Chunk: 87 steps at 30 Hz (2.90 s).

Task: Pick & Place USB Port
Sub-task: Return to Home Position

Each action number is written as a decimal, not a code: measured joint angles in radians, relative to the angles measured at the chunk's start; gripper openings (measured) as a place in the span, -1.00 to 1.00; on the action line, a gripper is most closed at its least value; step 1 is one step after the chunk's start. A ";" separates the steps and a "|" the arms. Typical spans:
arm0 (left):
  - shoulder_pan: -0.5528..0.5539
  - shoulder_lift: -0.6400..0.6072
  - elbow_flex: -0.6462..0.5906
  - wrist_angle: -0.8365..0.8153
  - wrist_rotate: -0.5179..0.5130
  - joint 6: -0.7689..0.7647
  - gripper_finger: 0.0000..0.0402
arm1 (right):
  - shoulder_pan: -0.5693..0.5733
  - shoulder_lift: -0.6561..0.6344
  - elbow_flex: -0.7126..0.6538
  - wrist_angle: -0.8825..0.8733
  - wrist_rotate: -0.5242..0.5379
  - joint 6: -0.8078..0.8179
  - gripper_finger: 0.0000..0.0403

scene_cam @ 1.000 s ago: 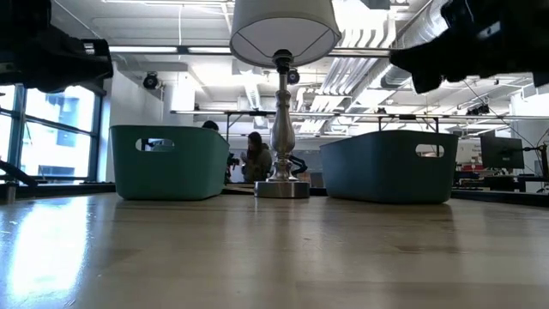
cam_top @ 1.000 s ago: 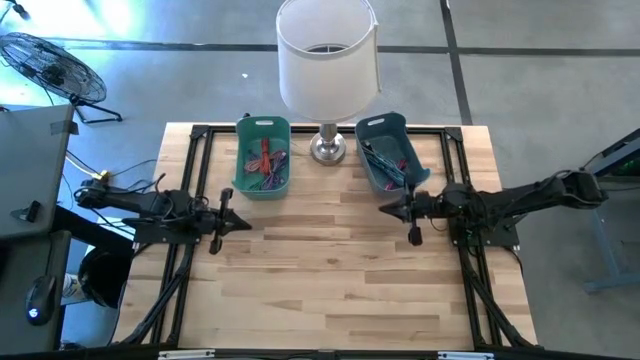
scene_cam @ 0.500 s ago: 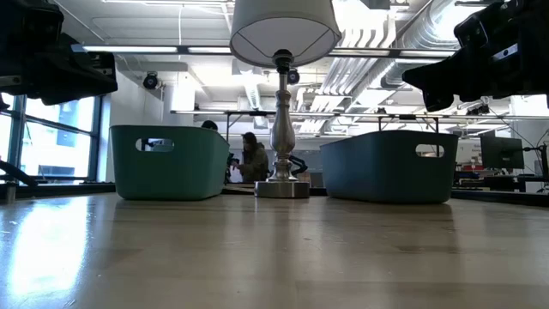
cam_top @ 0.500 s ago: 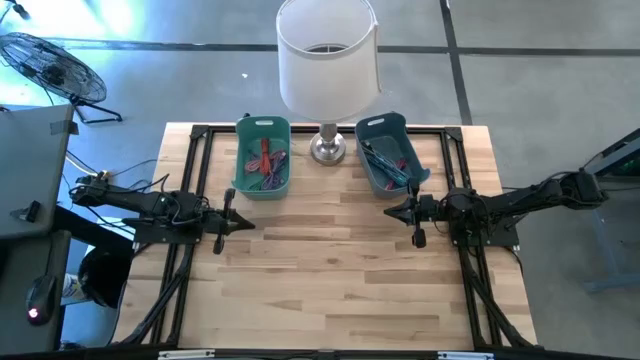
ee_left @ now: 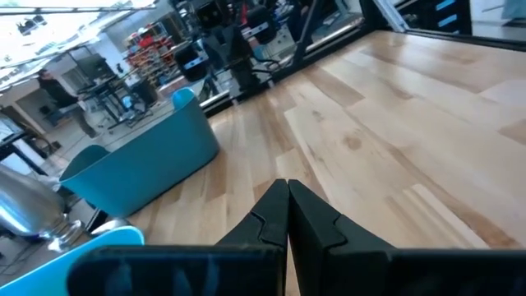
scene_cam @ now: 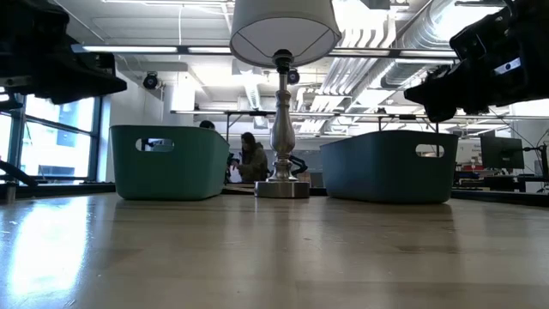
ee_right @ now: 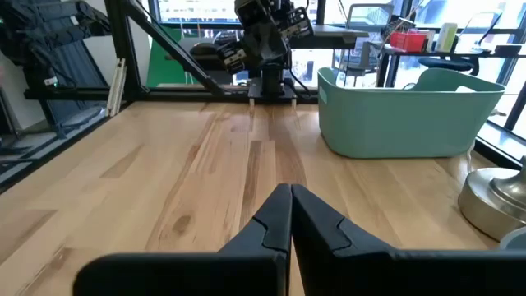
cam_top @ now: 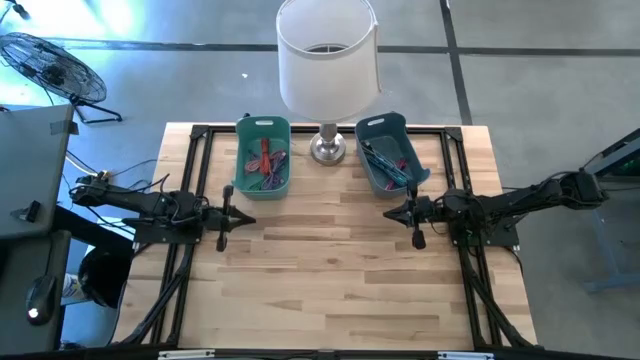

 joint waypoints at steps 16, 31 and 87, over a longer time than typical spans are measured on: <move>0.000 0.000 0.003 -0.012 -0.006 0.001 -1.00 | 0.000 -0.045 0.000 -0.020 0.000 0.004 -0.99; 0.000 0.000 0.004 -0.015 -0.006 0.001 -1.00 | 0.000 -0.439 0.000 -0.121 0.000 0.004 -0.97; 0.000 0.000 0.005 -0.015 -0.005 0.001 -1.00 | 0.000 -0.770 -0.001 -0.140 0.000 -0.023 -0.97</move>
